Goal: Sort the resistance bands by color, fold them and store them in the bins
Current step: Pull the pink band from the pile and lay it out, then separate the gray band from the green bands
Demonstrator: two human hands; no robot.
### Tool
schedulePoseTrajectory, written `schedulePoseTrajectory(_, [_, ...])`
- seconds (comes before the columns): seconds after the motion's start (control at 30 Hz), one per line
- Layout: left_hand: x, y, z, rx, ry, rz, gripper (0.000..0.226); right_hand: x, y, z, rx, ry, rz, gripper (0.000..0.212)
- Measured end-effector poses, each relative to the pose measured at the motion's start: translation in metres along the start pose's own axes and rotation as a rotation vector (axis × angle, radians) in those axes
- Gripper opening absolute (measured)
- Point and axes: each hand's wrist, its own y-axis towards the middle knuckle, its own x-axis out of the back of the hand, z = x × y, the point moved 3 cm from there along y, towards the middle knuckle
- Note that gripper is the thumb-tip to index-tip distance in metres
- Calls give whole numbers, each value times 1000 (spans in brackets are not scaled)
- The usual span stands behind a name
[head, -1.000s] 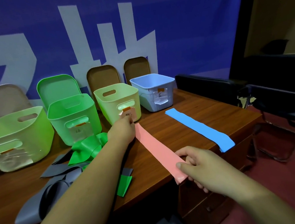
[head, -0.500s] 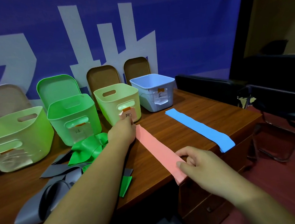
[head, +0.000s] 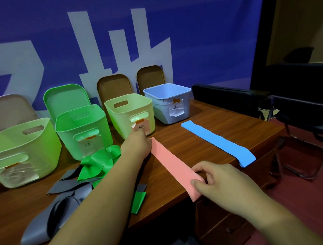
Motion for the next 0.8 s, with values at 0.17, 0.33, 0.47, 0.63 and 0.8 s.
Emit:
schedulePoseTrajectory(0.17, [4,-2,-2,36,-15,23,25,-6,3,-6,-40,99,-17,34])
schedulePoseTrajectory(0.33, [18,-5,-7,56,-46,111,32,-9,6,-6,-75,120,-53,41])
schedulePoseTrajectory(0.47, [49,-15,-13,-24,-142,248,27,-6,12,4,-107,143,-160,36])
schedulePoseTrajectory(0.63, [114,-47,17,-162,-346,283,19,-6,18,43,-64,19,-174,18])
schedulePoseTrajectory(0.8, [150,-82,98,-139,-449,184,17,-6,21,91,1,-79,-321,16])
